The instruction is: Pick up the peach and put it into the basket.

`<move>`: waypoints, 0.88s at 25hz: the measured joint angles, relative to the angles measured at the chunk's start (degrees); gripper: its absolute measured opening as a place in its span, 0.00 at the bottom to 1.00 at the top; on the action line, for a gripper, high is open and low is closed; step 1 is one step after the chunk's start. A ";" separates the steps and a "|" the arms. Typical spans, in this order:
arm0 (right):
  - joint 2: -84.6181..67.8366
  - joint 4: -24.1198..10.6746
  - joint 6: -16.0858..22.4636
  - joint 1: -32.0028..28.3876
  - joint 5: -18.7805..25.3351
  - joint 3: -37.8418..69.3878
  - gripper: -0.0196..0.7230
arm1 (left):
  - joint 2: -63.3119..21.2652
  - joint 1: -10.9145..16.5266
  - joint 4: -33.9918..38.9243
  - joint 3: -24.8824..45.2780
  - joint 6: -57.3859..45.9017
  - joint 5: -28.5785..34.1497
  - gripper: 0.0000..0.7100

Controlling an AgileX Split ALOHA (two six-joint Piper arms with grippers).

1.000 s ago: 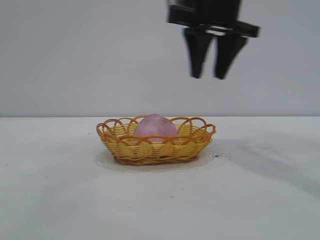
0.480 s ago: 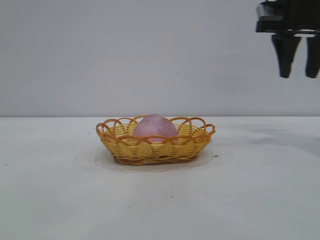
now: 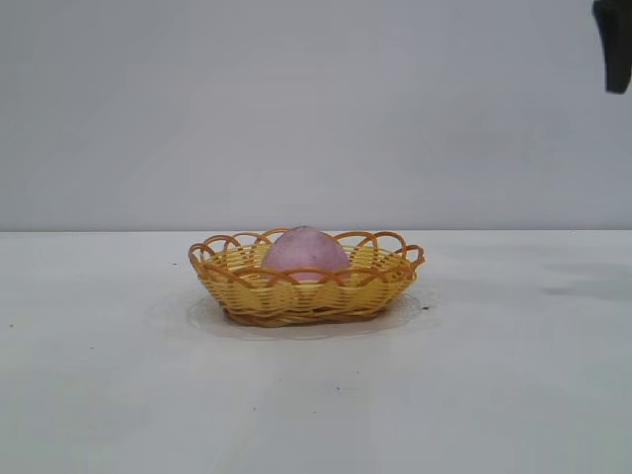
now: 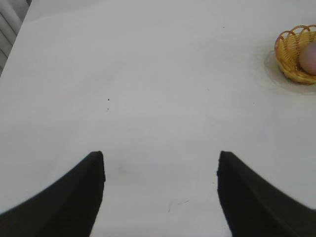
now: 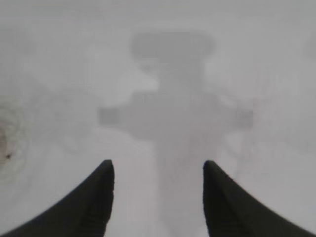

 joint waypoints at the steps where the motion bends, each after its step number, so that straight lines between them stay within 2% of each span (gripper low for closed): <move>1: -2.55 -0.10 0.00 0.00 -0.65 2.91 0.53 | 0.00 0.00 0.00 0.00 0.00 0.00 0.61; 11: -33.88 -0.47 -0.08 0.00 -1.96 26.59 0.53 | 0.00 0.00 0.00 0.00 0.00 0.00 0.61; 22: -68.25 -0.50 -0.08 0.00 -1.61 42.32 0.53 | 0.00 0.00 0.00 0.00 0.00 0.00 0.61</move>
